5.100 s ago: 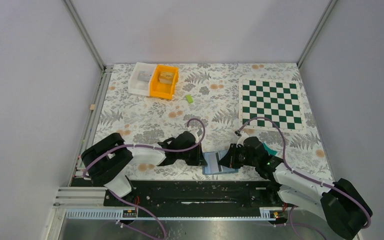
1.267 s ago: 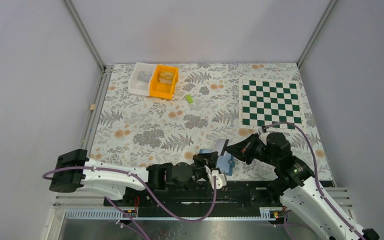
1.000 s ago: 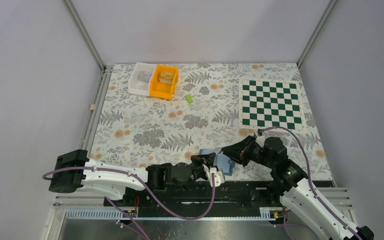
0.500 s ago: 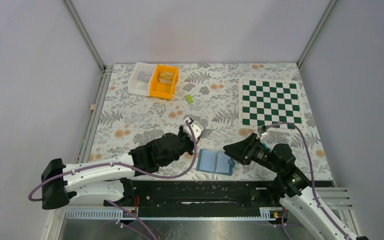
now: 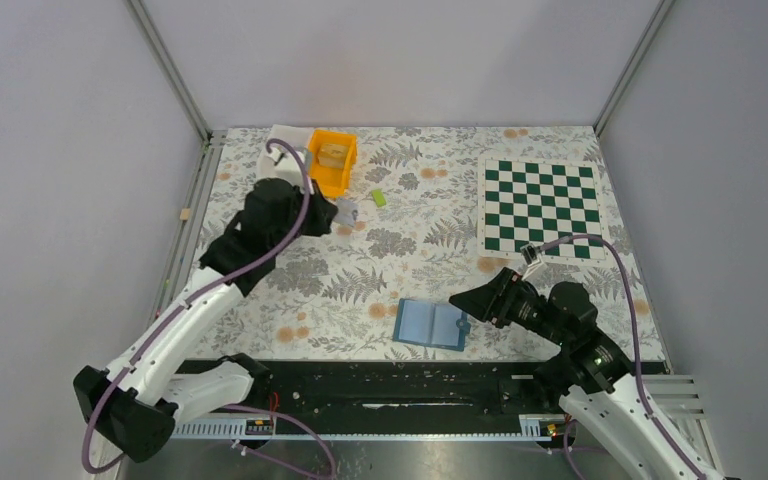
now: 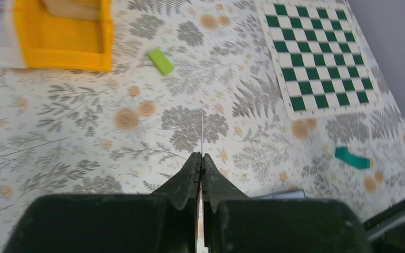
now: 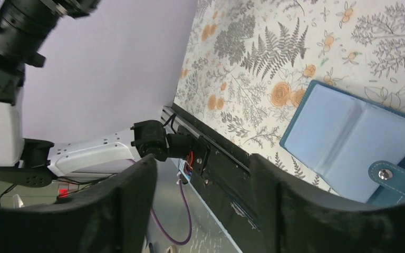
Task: Take the credit cards out of the card holder
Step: Place the credit card in the storage box.
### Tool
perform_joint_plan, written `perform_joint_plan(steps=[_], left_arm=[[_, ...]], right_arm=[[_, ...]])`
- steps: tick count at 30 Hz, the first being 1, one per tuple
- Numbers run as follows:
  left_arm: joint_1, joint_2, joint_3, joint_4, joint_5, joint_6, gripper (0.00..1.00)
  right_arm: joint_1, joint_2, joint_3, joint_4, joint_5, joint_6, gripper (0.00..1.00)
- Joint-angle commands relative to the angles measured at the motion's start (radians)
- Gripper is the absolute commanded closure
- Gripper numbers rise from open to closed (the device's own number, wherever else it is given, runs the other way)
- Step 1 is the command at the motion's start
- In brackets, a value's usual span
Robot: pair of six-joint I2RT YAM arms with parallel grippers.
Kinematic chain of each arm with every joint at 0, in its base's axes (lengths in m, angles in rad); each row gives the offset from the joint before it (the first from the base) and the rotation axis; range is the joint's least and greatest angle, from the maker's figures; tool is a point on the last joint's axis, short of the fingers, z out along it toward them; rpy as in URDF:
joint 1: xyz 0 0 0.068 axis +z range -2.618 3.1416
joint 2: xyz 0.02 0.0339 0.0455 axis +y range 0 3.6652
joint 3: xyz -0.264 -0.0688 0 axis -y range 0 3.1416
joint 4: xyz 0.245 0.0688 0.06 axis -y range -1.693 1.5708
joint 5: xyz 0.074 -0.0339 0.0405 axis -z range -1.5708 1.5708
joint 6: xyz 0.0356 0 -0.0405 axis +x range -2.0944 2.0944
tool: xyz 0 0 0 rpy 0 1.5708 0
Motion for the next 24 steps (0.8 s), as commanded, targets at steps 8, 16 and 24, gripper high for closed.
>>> perform_joint_plan(steps=[8,16,24], left_arm=[[0.457,0.127,0.215,-0.127,0.384,-0.021,1.0],[0.704,0.413,0.432,-0.172,0.604,-0.032,1.0],[0.774,0.707,0.67,-0.15,0.63,-0.04,1.0]], right_arm=[[-0.003,0.137,0.052,-0.015,-0.049,-0.067,0.01],[-0.003,0.24,0.12,-0.049,-0.069,-0.081,0.01],[-0.003,0.37,0.247,-0.105,-0.07,-0.149,0.0]])
